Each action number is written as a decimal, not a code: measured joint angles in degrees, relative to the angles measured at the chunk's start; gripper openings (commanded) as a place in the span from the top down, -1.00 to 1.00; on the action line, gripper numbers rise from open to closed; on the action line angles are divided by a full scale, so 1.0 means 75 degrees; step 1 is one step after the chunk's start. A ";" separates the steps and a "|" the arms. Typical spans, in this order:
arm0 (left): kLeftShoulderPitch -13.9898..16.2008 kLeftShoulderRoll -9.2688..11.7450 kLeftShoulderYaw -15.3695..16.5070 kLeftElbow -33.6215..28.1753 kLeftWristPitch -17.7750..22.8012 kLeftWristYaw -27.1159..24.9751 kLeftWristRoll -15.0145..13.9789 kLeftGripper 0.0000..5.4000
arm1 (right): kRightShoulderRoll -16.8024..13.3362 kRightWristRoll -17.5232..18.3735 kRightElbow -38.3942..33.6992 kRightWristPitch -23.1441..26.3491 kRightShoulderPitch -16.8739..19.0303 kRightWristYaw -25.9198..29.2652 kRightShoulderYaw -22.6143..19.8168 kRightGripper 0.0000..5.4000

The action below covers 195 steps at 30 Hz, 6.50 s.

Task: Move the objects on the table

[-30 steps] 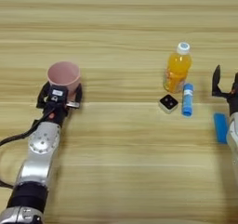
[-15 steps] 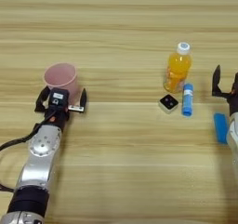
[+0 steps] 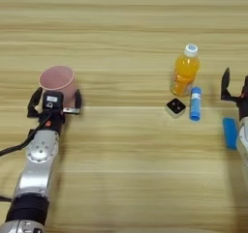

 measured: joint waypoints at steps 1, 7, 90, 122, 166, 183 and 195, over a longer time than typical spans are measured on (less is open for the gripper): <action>-0.0003 0.0000 0.0009 -0.0002 -0.0002 0.0004 0.0001 -0.99 | 0.0000 0.0000 0.0000 0.0000 0.0000 0.0000 0.0000 -1.00; -0.0014 -0.0001 0.0010 -0.0016 -0.0005 -0.0009 0.0001 -0.99 | -0.0002 0.0000 0.0000 0.0000 0.0000 0.0002 -0.0001 -1.00; 0.2094 0.0203 0.0425 -0.4614 0.2201 -0.1215 -0.0753 -0.99 | 0.0036 -0.0128 0.0336 -0.0030 -0.0055 -0.0140 0.0082 -1.00; 0.0810 -0.0387 -0.0724 -0.5357 0.2326 -0.1399 -0.1084 -0.99 | -0.0053 -0.0113 0.0654 -0.0213 -0.0181 -0.0119 0.0046 -1.00; -0.1223 -0.1911 -0.1727 0.0586 -0.1124 0.0041 0.0134 -0.99 | -0.0210 0.0437 0.0056 -0.0580 0.0018 0.0654 -0.0001 -1.00; -0.1397 -0.1974 -0.1648 0.0942 -0.1289 0.0505 0.0423 -0.99 | -0.0442 0.1601 -0.1562 0.0863 0.0626 0.2713 0.0543 -1.00; -0.1403 -0.1975 -0.1759 0.0942 -0.1290 0.0592 0.0435 -0.99 | -0.0473 0.1923 -0.1888 0.1840 0.0493 0.3401 0.1137 -1.00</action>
